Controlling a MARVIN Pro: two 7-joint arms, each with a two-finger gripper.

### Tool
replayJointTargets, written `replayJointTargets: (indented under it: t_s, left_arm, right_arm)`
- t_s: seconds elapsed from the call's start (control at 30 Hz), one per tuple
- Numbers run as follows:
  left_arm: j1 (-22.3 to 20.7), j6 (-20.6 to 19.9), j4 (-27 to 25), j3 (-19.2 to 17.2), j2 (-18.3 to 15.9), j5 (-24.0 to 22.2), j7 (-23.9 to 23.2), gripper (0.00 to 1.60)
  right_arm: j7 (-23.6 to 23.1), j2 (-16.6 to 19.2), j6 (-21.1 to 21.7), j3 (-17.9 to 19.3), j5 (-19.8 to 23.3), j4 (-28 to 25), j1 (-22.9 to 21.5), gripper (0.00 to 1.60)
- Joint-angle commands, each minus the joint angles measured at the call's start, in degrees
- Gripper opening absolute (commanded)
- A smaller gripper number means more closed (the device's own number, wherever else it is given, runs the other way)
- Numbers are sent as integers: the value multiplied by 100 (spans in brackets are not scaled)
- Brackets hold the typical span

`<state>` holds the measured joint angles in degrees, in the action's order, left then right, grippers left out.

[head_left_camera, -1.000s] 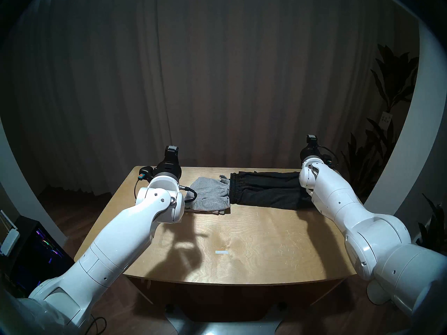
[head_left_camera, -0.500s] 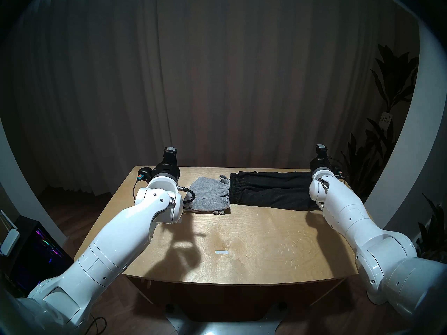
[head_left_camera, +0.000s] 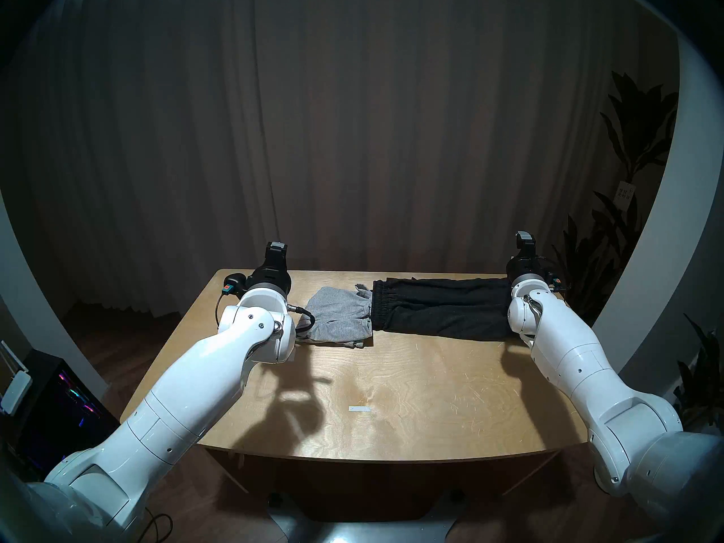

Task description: Fold pants twice and stack them

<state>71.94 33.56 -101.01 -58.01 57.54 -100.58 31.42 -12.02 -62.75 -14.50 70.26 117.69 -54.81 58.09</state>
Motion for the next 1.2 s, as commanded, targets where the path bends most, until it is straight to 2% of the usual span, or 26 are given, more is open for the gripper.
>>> replayJointTargets:
  t_s: [0.0, 0.47, 1.17]
  left_arm:
    - [-96, -35, -16, -55, 2, -16, -39, 160]
    - [-140, -181, 61, -42, 40, -45, -45, 160]
    - [-187, -439, 116, -12, 214, -80, -52, 160]
  right_arm:
    - [76, 275, 50, 56, 46, -519, 466, 160]
    - [335, 650, 128, 148, 171, -1166, 1207, 160]
    - [831, 1515, 187, 603, 396, -2524, 2369, 160]
